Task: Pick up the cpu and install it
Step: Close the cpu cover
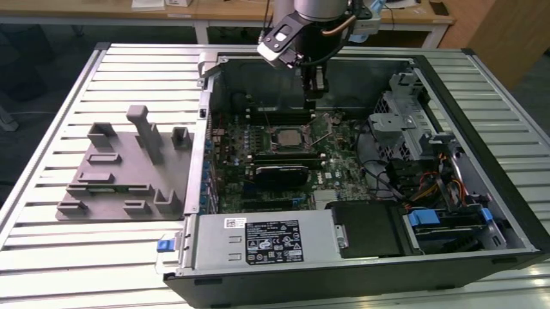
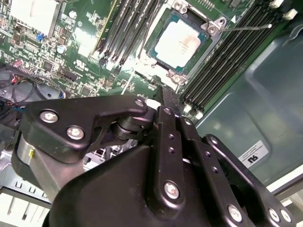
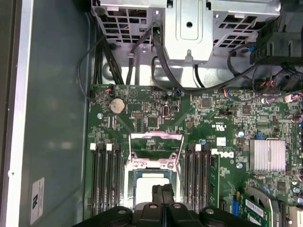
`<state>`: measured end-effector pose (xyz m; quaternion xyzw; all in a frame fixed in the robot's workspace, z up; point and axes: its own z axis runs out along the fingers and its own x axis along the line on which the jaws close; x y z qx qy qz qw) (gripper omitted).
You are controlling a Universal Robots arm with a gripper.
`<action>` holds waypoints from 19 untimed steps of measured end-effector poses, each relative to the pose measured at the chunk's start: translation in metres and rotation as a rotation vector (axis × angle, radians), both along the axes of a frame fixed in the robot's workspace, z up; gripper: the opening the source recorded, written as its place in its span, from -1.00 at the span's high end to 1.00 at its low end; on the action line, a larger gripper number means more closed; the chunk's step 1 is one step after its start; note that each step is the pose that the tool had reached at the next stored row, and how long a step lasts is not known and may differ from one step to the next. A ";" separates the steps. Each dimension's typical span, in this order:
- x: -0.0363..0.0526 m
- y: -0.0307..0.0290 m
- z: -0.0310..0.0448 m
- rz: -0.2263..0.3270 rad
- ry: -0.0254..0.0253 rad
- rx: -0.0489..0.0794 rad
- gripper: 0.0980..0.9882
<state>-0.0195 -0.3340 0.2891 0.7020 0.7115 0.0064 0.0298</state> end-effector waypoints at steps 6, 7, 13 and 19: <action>0.0068 0.0000 0.0000 0.000 0.0000 0.000 0.98; 0.0079 0.0000 0.0000 0.000 0.0000 0.000 0.98; 0.0134 0.0000 0.0000 0.000 0.0000 0.000 0.98; 0.0188 0.0000 0.0000 0.000 0.0000 0.000 0.98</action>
